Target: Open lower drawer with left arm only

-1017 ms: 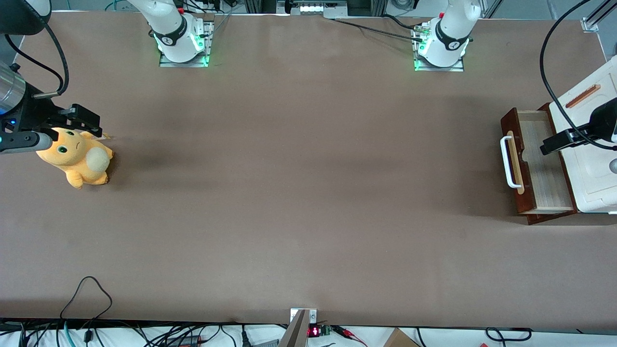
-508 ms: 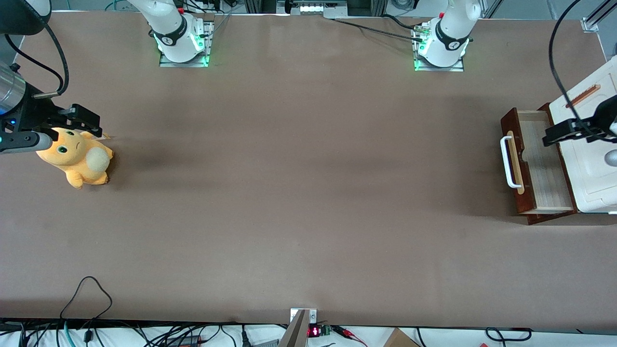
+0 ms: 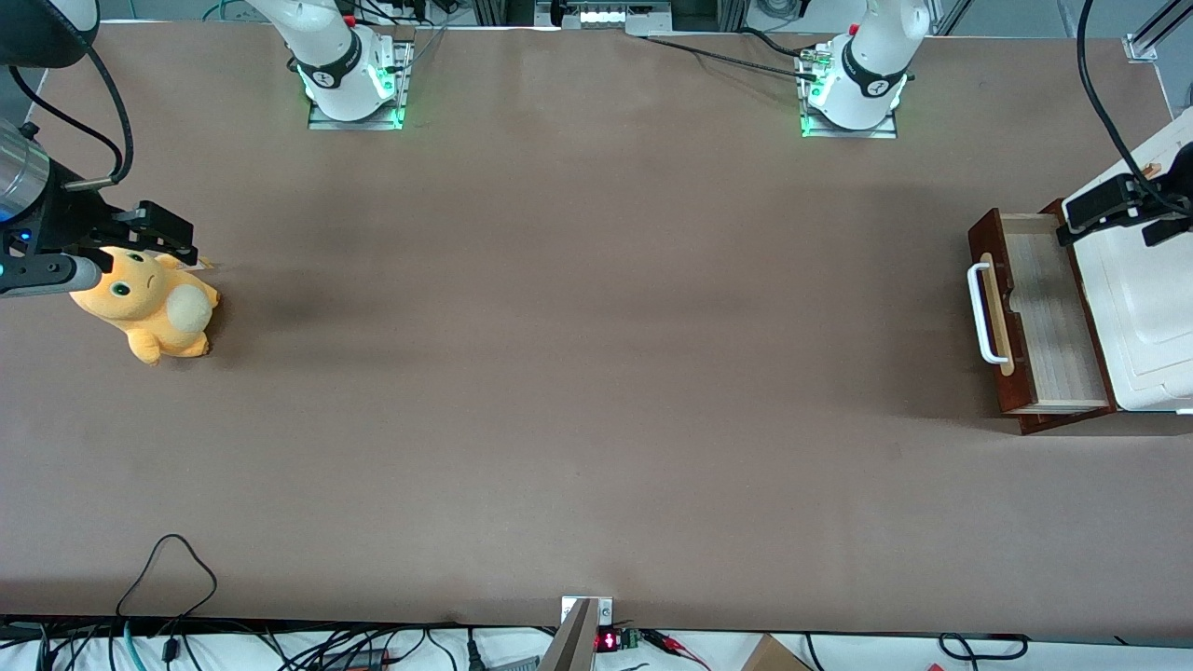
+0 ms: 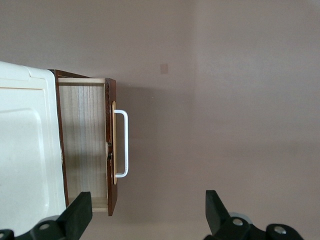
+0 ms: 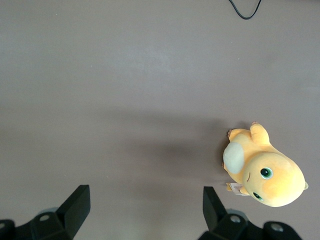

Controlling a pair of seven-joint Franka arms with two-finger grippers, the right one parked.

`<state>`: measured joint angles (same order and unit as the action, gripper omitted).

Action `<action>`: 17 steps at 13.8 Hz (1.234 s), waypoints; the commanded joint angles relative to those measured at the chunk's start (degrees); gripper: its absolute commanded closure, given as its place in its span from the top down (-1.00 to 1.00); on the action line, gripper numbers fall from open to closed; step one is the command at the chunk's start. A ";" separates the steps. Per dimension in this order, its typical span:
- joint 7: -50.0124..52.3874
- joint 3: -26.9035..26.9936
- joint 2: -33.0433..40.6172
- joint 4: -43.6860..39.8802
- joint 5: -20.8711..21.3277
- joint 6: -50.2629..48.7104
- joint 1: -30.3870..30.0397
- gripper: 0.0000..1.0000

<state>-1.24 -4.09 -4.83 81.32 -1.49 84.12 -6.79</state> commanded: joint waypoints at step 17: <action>2.63 -1.54 6.23 11.14 -0.26 7.37 -0.06 1.00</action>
<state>-0.39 -5.53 1.23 93.02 -1.50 92.29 -6.73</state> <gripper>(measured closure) 0.000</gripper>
